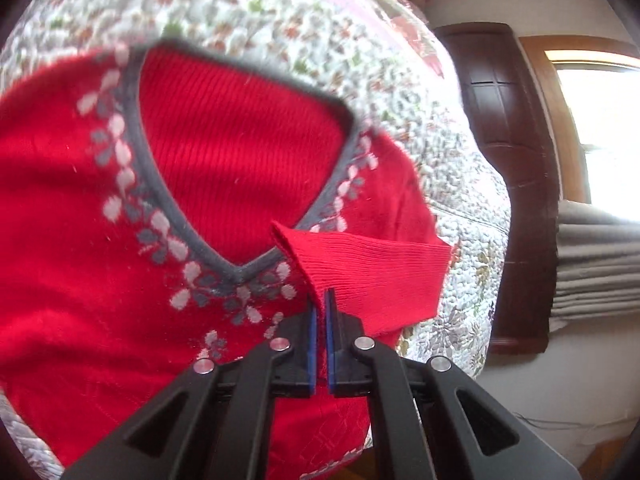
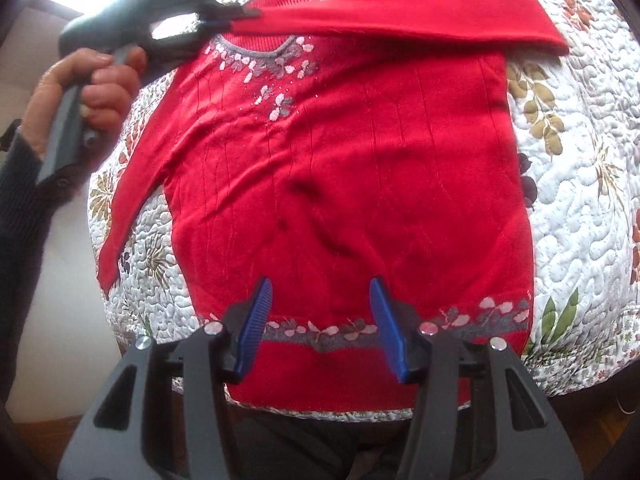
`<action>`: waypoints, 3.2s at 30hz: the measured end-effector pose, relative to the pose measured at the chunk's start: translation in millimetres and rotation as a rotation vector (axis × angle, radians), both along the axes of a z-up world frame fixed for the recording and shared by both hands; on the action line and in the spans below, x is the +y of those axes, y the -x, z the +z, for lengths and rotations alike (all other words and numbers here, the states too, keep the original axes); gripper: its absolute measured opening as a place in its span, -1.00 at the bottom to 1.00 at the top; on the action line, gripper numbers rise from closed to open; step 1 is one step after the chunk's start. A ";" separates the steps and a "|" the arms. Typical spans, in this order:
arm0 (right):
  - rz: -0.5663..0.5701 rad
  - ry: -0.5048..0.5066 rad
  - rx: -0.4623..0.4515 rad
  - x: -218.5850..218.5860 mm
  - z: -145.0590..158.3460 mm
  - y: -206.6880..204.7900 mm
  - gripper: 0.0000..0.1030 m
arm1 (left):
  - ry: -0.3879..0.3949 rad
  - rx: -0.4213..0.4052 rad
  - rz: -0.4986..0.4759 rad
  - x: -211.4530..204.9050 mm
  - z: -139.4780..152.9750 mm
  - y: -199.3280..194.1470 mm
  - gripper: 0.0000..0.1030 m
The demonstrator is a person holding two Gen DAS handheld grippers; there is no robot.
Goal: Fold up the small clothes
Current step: 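Drag the folded sleeve cuff with the left tool to straighten it, then release, then grasp the other sleeve cuff with the left tool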
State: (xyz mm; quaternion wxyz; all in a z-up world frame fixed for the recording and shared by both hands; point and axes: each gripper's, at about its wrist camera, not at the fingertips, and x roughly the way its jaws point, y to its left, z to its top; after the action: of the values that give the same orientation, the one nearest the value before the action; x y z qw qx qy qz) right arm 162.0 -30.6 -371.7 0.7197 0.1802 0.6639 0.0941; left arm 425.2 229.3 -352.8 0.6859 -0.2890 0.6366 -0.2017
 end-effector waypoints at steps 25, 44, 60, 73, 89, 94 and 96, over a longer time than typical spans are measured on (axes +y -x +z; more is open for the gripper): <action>0.012 -0.003 0.022 10.6 -2.9 -1.3 -0.01 | -0.157 -0.090 0.160 178.9 29.6 34.6 -0.95; 0.054 0.008 0.047 24.7 -8.2 -2.7 -0.01 | -0.193 -0.004 0.264 218.9 -25.3 65.3 -0.87; 0.098 0.005 0.041 44.3 -0.5 -7.9 0.00 | -0.079 0.010 0.362 219.6 -44.5 75.7 -0.50; 0.270 0.017 0.002 92.9 22.3 -35.4 0.08 | -0.098 -0.049 1.126 415.5 4.5 314.6 0.85; 0.456 0.031 0.006 177.5 33.4 -31.0 0.12 | 0.092 0.036 1.499 531.2 -46.8 429.6 0.90; 0.453 0.036 -0.002 178.4 36.8 -31.6 0.13 | -0.024 0.090 1.487 542.3 -40.6 419.4 -0.04; 0.450 0.034 -0.007 176.4 38.8 -32.1 0.13 | -0.027 0.098 1.466 549.8 -38.7 414.3 -0.52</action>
State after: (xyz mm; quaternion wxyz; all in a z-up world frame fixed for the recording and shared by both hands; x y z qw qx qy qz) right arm 194.1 145.9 -332.9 0.6856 0.0150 0.6865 0.2418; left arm 10.9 779.1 -391.5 0.6191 -0.6407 0.3123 0.3298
